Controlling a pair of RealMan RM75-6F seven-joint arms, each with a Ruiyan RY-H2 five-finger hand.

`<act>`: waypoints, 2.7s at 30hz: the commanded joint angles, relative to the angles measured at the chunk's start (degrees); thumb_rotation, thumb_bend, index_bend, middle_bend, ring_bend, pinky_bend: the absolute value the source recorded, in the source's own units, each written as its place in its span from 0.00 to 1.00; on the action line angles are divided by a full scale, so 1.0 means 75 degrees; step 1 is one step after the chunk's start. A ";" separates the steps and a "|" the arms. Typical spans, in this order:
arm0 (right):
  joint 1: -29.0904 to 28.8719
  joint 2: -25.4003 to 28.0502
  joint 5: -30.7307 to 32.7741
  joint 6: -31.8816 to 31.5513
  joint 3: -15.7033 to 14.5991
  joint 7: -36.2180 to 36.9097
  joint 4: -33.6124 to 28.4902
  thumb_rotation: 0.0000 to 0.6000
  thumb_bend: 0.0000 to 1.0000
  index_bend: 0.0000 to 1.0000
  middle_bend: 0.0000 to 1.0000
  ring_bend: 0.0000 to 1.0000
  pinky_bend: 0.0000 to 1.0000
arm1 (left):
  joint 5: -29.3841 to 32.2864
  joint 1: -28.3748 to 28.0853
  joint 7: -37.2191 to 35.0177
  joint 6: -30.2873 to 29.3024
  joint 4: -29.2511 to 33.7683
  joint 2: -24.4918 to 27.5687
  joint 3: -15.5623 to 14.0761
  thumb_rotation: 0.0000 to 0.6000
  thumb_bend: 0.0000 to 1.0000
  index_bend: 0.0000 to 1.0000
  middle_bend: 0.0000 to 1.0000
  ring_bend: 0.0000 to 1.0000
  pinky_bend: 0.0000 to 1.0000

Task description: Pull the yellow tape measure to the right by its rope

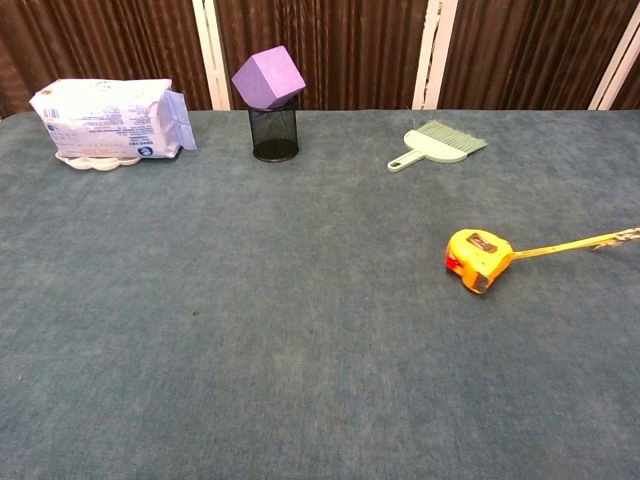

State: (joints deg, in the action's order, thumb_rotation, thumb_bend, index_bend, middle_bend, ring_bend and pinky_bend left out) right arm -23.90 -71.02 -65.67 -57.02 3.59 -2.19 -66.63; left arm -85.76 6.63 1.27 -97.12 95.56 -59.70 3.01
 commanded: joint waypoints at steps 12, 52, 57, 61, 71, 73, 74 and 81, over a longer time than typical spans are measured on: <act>0.0321 0.0065 0.0340 0.0181 0.0334 0.0371 0.0575 1.00 0.61 0.77 0.09 0.09 0.00 | 0.0008 -0.0004 0.0041 0.0008 0.0017 -0.0012 -0.0002 1.00 0.47 0.04 0.00 0.00 0.15; 0.1419 0.0802 -0.2489 -0.3894 -0.0042 -0.1135 -0.4677 1.00 0.20 0.20 0.08 0.05 0.00 | 0.0084 -0.0050 -0.0189 0.0112 -0.0045 0.0048 0.0027 1.00 0.47 0.04 0.00 0.00 0.15; 0.2173 0.0977 -0.1875 -0.4189 -0.0285 -0.0631 -0.4067 1.00 0.21 0.22 0.08 0.05 0.00 | 0.0062 -0.0082 -0.0145 0.0160 -0.0047 0.0043 0.0014 1.00 0.47 0.04 0.00 0.00 0.15; 0.2350 0.0800 -0.1629 -0.4035 -0.0274 -0.0152 -0.3357 1.00 0.21 0.22 0.08 0.05 0.00 | 0.0014 -0.0091 -0.0112 0.0136 -0.0069 0.0027 0.0010 1.00 0.47 0.04 0.00 0.00 0.15; 0.2305 0.0346 -0.1948 -0.3930 -0.0148 -0.0214 -0.2530 1.00 0.21 0.23 0.08 0.05 0.00 | -0.0282 -0.0110 -0.0262 0.0072 -0.0203 0.0051 -0.0085 1.00 0.47 0.04 0.00 0.00 0.15; 0.2313 0.0321 -0.2032 -0.3958 -0.0127 -0.0170 -0.2467 1.00 0.21 0.23 0.08 0.05 0.00 | -0.0320 -0.0126 -0.0306 0.0109 -0.0223 0.0065 -0.0113 1.00 0.47 0.04 0.00 0.00 0.15; 0.2307 0.0314 -0.2083 -0.3967 -0.0116 -0.0117 -0.2430 1.00 0.21 0.23 0.08 0.05 0.00 | -0.0342 -0.0138 -0.0330 0.0138 -0.0223 0.0075 -0.0131 1.00 0.47 0.04 0.00 0.00 0.15; 0.2290 0.0253 -0.2296 -0.3933 -0.0072 0.0093 -0.2254 1.00 0.21 0.24 0.08 0.05 0.00 | -0.0443 -0.0182 -0.0235 0.0161 -0.0231 0.0048 -0.0167 1.00 0.47 0.04 0.00 0.00 0.15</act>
State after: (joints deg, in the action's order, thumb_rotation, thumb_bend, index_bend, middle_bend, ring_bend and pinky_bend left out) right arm -6.73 -69.08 -82.85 -86.52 3.03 -1.48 -83.57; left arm -89.06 5.28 -0.52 -95.89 93.84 -59.31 1.77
